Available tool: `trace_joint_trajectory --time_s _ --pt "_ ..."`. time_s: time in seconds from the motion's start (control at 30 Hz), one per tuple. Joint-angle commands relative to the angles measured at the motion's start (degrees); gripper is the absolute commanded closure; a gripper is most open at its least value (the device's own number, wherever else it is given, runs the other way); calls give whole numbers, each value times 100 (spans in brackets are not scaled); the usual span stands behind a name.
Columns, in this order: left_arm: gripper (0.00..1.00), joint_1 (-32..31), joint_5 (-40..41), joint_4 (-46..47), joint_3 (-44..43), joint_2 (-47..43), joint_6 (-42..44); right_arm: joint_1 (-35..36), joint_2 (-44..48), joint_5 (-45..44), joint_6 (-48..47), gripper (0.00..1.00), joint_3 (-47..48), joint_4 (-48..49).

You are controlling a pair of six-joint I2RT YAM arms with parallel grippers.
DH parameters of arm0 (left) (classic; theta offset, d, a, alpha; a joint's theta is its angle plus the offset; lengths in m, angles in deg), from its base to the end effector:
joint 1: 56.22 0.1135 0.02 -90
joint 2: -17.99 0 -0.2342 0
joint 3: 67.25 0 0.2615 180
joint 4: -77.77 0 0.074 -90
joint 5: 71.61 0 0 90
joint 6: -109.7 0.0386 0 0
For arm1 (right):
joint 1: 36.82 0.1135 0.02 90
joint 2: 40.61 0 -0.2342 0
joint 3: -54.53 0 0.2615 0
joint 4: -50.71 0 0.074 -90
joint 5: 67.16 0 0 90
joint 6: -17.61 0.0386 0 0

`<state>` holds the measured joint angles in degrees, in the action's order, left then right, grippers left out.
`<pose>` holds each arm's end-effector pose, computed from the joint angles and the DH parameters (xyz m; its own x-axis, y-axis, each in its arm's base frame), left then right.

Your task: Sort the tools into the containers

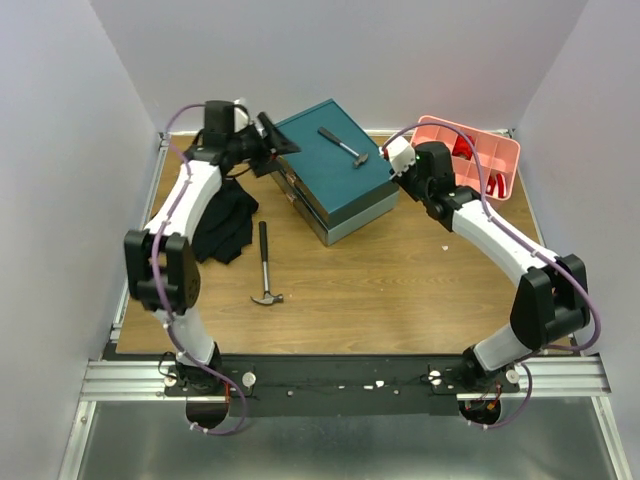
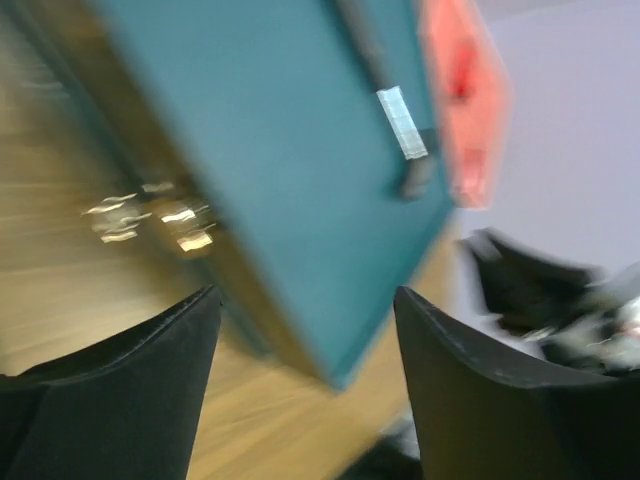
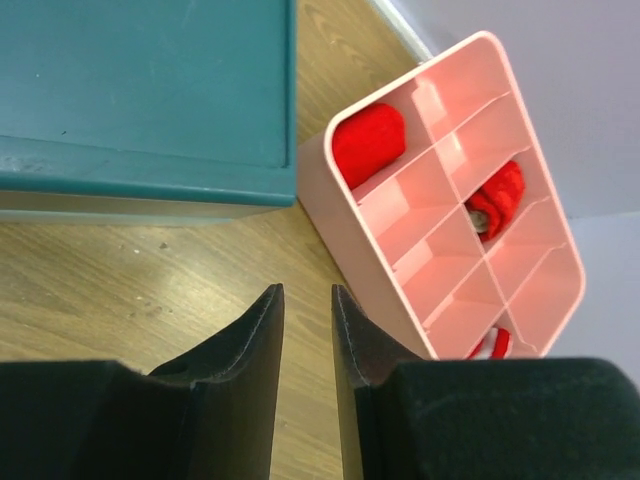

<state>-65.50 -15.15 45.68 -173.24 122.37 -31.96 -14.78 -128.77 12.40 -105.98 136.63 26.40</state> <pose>0.4220 -0.0906 0.2939 -0.7845 -0.5342 -0.3148 -0.0178 0.5268 -0.8498 0.3448 0.1320 0.2634 -0.2664 -0.6948 -0.6680 -0.4460 0.7033 -0.5536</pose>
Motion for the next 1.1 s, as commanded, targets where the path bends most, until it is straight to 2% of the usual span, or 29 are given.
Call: trace_joint_trajectory --time_s 0.0,0.07,0.13,0.27,0.43,0.77,0.93,1.07 --pt "27 -47 1601 -2412 606 -673 3045 11 -385 287 316 66 129 50" --pt "36 -57 2384 -2906 1139 -752 3214 11 -491 349 387 66 244 -2" --pt "40 -65 2955 -2934 1598 -944 3214 19 -623 419 467 66 402 -38" --pt "44 -197 3309 -3004 2258 -954 3479 19 -720 428 519 65 499 -11" --pt "42 -381 3608 -3109 2277 -666 3478 19 -510 437 502 63 149 76" --pt "43 -645 3591 -2837 2171 205 3408 19 114 543 484 62 -608 190" --pt "44 -698 3416 -2793 1820 592 3443 11 290 560 458 62 -898 200" --pt "53 -724 2977 -2916 1574 435 3452 19 343 595 458 62 -995 191"
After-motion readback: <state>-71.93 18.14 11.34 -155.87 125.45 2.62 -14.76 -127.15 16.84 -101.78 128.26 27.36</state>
